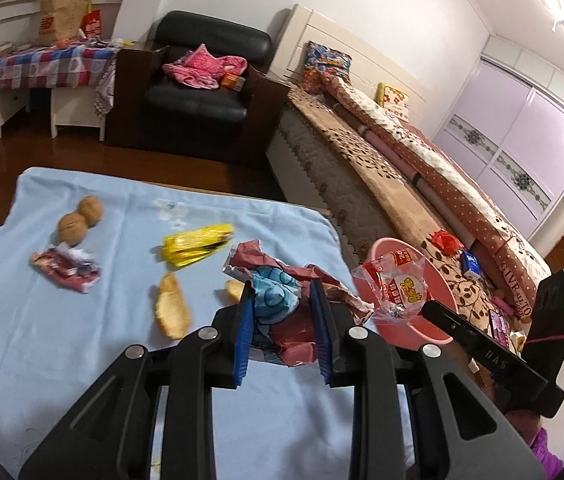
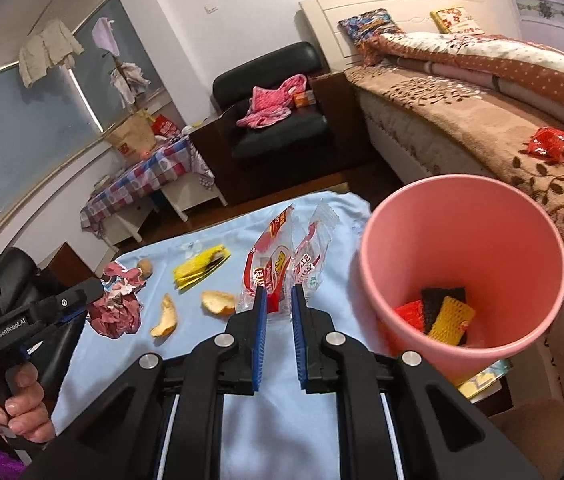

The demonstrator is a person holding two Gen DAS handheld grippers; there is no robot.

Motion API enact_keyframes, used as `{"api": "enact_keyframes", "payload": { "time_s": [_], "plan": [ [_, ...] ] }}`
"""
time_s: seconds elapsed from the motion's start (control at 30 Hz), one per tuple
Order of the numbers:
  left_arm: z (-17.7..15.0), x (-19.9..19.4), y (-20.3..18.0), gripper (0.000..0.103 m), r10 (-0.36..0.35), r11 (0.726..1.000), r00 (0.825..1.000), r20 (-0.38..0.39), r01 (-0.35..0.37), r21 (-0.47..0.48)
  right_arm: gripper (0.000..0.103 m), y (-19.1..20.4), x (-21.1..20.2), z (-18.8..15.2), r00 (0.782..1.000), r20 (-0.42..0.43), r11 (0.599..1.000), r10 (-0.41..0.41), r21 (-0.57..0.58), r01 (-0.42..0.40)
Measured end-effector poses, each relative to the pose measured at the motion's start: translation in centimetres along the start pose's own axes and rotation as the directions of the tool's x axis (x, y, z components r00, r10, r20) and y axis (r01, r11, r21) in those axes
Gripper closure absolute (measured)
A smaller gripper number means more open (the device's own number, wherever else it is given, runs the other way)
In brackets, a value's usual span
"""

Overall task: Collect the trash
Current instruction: 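Carry the pink wrapper with the left tool while the right tool carries the red bag to the bucket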

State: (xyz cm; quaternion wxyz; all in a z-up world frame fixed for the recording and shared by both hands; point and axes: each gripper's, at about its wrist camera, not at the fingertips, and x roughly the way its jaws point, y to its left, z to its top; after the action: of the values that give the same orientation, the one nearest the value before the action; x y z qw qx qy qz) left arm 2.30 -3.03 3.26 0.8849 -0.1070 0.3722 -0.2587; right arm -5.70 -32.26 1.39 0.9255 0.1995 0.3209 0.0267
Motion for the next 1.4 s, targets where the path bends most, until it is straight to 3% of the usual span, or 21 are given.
{"api": "enact_keyframes", "payload": {
  "time_s": [0.6,1.07,1.4],
  "plan": [
    [2.8,7.2,-10.5,0.076,-0.082,0.986,0.995,-0.064,0.090,0.138,0.090,-9.5,-1.2,3.1,0.986,0.111,0.985,-0.121,0.138,0.105],
    [1.9,13.6,-16.9,0.076,-0.073,0.957,0.991,-0.114,0.102,0.273,0.089,-14.5,-0.1,3.5,0.974,0.106,0.964,-0.202,0.195,0.179],
    [0.8,17.1,-18.6,0.076,-0.044,0.942,0.987,-0.156,0.093,0.323,0.089,-15.5,1.2,3.3,0.973,0.077,0.959,-0.216,0.202,0.197]
  ]
}}
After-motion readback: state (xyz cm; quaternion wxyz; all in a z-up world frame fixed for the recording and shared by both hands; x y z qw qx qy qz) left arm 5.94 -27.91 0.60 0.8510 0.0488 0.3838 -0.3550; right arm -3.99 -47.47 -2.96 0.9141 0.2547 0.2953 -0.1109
